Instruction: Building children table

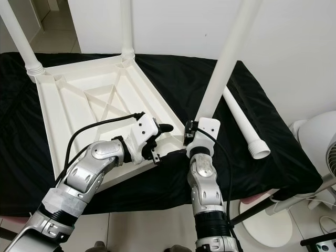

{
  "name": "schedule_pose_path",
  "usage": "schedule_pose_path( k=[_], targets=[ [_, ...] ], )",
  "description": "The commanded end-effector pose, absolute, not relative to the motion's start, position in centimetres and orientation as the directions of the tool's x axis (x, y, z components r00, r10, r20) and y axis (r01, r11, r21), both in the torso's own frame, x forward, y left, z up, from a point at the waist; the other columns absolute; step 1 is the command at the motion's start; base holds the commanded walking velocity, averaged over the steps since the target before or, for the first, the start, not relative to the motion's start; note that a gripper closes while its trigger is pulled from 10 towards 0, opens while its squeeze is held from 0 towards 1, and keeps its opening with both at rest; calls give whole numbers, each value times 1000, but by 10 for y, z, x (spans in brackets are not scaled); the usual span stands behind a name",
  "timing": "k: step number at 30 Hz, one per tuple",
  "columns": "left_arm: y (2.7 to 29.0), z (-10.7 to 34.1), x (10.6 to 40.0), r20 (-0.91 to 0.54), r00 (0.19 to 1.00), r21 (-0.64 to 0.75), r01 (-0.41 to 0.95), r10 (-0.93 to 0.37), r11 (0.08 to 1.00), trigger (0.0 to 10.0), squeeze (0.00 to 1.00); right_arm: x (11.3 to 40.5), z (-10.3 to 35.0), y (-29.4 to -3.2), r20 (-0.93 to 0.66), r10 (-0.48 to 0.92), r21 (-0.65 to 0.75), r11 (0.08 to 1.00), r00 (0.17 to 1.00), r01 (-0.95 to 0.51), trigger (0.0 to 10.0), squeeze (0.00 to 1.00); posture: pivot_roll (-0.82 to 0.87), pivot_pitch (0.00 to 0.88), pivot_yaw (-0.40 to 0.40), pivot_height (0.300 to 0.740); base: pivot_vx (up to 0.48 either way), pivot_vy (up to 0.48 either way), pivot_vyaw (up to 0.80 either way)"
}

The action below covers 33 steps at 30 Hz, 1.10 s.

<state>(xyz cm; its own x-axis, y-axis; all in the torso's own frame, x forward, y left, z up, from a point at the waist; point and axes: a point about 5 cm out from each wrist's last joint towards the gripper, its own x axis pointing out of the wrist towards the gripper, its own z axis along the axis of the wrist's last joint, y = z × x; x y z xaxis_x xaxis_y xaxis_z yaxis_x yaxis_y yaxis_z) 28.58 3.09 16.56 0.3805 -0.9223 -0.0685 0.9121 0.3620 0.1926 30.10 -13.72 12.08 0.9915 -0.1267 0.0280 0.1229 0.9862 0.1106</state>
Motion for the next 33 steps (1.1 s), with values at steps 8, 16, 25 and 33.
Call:
schedule_pose_path(
  k=[8,16,25,33],
  targets=[
    [41,170,300,-42,502,196,852,-864,486,10000,0,280,120,-145,19,-191,107,976,981,188,10000,1000,21,0,-62,740,0,0,0],
    [47,175,310,-21,558,185,818,-829,546,10000,0,257,122,-144,60,-72,72,995,996,68,10000,0,11,0,-53,740,0,0,0],
    [56,179,321,-5,619,180,773,-785,608,10000,0,235,122,-140,69,14,67,998,998,-19,8196,0,4,0,-48,740,0,0,0],
    [64,185,335,20,691,162,711,-723,684,10000,0,224,130,-120,99,218,92,970,971,-227,0,0,4,0,-41,740,0,0,0]
  ],
)
